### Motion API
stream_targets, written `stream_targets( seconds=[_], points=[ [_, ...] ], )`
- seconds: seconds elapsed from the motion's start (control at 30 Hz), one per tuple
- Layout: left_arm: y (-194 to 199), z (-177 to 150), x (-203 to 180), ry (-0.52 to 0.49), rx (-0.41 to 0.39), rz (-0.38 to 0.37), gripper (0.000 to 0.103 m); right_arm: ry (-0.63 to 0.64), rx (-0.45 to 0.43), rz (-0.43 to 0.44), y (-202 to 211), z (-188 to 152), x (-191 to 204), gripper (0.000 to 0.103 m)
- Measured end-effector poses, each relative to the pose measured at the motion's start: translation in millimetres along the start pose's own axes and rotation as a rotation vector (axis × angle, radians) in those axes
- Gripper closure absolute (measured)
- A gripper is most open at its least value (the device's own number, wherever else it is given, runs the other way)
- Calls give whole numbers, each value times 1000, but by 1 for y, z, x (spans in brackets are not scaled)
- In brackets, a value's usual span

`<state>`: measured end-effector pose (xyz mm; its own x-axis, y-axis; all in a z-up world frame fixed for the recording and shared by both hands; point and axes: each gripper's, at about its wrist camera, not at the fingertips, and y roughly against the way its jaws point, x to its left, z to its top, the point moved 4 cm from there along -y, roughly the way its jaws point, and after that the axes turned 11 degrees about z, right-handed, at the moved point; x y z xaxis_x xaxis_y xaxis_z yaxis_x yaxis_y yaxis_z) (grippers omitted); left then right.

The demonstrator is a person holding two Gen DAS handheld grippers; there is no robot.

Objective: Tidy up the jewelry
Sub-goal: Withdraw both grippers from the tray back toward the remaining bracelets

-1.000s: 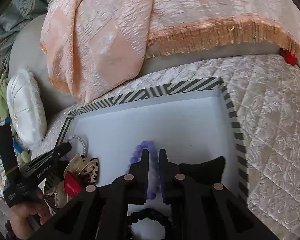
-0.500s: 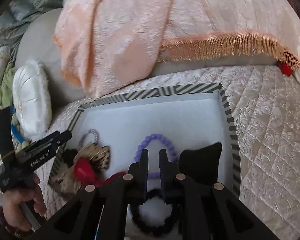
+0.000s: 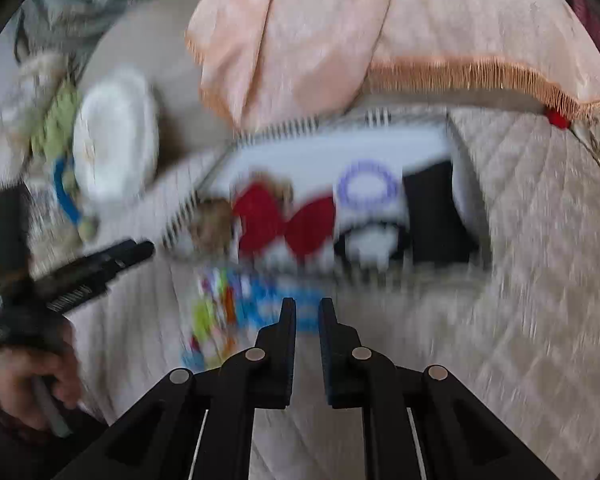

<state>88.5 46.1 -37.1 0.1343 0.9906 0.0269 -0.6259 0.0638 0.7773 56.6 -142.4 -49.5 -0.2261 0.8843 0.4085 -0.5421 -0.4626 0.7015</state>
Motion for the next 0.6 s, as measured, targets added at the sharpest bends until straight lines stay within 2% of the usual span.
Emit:
stream_targets(
  seconds=[0.13,0.2,0.33,0.43,0.6],
  points=[
    [1,-26,-22,-35,38,-43,55,72,126,-131,-26,-37,-9,93],
    [-3,-32,-32,-58,52,-51,55,154,96,-149,-27,-40,-4,92],
    [-19,-37,-42,-74,91,-57,55,239,55,-144,-26,-50,-2,91],
    [-28,-43,-46,-55,143,-104,55,230,53,-121,-24,-49,-8,91],
    [-31,-43,-50,-81,132,-98,56,230,58,-113,-27,-47,-8,91]
  ],
)
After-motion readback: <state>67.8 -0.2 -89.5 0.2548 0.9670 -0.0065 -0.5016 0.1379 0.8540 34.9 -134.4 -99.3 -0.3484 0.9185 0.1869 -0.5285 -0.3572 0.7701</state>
